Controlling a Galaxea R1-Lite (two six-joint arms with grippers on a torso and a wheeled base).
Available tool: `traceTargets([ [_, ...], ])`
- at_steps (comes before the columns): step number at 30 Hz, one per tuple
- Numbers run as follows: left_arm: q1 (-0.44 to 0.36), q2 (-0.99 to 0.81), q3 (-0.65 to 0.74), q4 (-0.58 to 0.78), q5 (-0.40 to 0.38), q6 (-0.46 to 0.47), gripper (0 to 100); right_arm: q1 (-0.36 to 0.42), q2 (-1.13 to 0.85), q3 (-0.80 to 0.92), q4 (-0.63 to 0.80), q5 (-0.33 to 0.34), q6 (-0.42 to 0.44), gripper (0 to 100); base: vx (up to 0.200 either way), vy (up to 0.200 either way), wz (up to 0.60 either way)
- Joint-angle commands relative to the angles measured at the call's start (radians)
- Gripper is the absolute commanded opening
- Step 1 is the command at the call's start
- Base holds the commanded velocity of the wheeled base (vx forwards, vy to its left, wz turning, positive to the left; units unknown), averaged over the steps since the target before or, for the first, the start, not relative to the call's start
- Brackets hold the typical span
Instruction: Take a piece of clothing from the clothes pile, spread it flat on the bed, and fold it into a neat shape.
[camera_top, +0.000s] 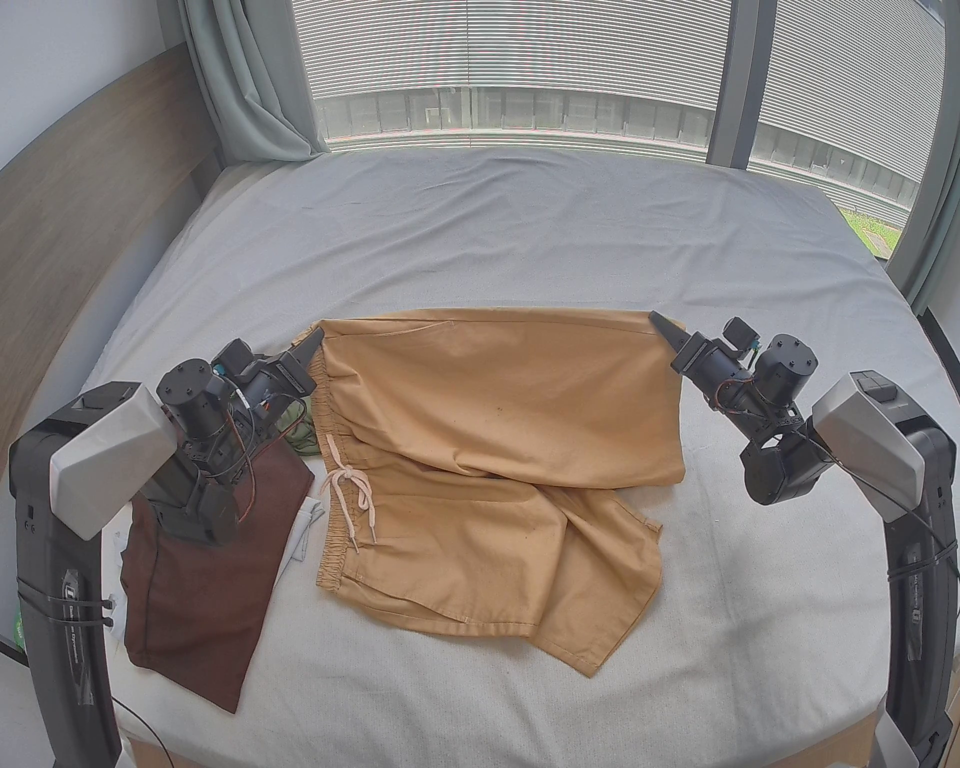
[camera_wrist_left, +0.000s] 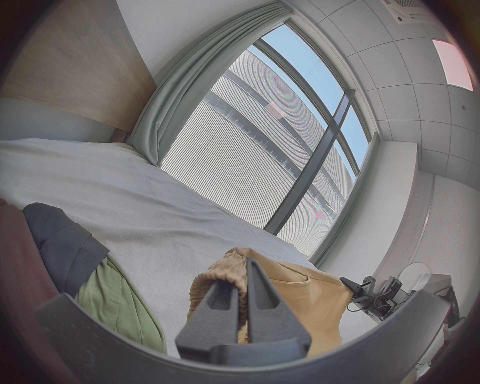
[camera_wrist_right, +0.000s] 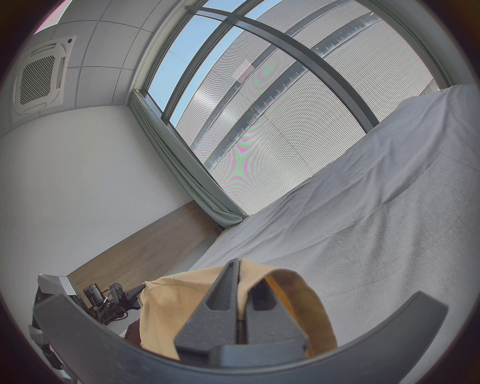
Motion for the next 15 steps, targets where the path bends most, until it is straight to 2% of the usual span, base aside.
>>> traceTargets([
  [1, 0.0, 0.031, -0.017, -0.001, 0.0, -0.002, 0, 0.0, 0.039, -0.058, 0.021, -0.001, 0.0, 0, 0.0, 0.0, 0.0],
  [8, -0.007, 0.078, -0.102, -0.001, 0.028, -0.062, 0, 0.001, 0.092, -0.156, 0.063, -0.001, -0.002, 0, 0.0, 0.0, 0.0],
  [15, -0.008, 0.12, -0.16, -0.001, 0.036, -0.081, 0, 0.001, 0.125, -0.214, 0.078, 0.001, -0.002, 0, 0.0, 0.0, 0.0],
])
